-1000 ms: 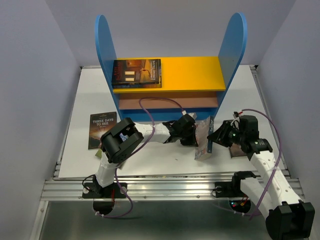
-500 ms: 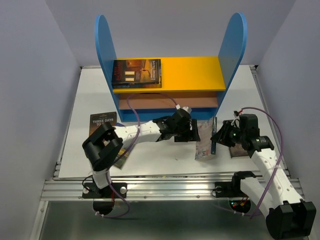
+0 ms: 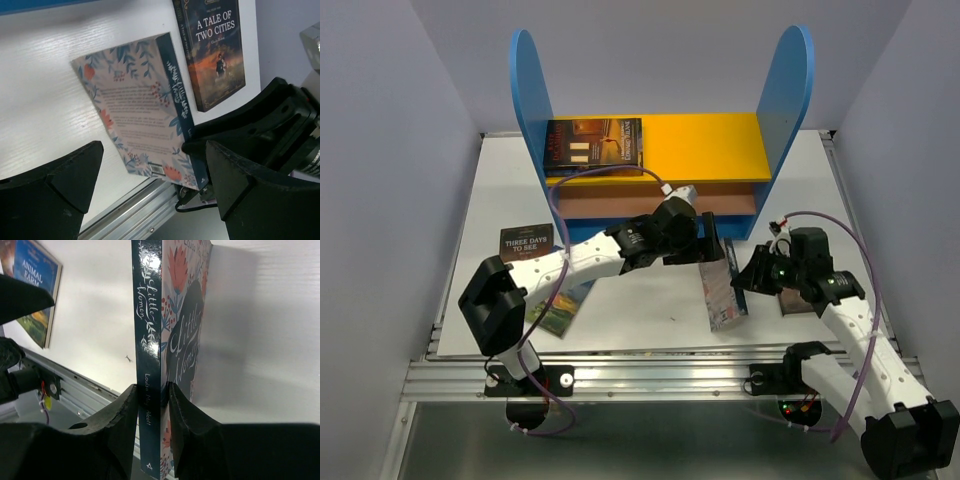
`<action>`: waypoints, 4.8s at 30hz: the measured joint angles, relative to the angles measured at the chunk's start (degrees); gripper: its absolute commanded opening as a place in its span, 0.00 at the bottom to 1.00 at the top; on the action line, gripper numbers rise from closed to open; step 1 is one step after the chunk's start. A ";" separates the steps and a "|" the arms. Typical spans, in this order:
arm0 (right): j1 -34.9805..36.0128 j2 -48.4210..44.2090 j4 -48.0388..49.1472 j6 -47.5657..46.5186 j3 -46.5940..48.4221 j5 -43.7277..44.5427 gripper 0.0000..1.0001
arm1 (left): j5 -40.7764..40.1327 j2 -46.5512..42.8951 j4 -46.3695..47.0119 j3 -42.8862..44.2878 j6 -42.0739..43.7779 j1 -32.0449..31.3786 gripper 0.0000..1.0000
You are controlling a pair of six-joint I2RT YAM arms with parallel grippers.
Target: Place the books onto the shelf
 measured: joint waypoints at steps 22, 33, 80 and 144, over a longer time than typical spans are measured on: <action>14.16 0.76 2.69 -1.36 0.35 2.10 0.01 | -9.42 2.56 -9.46 10.01 1.86 -1.68 0.99; 23.06 1.01 5.38 0.72 0.72 10.43 0.01 | -8.74 3.82 -15.91 8.96 -10.99 -2.69 0.98; 33.05 -7.82 -1.09 7.89 18.21 35.69 1.00 | -17.68 -16.74 -14.01 -8.96 -13.11 -7.96 0.00; 33.00 14.80 1.95 5.86 27.15 46.99 1.00 | -59.17 -19.19 10.43 0.31 -22.34 16.76 0.84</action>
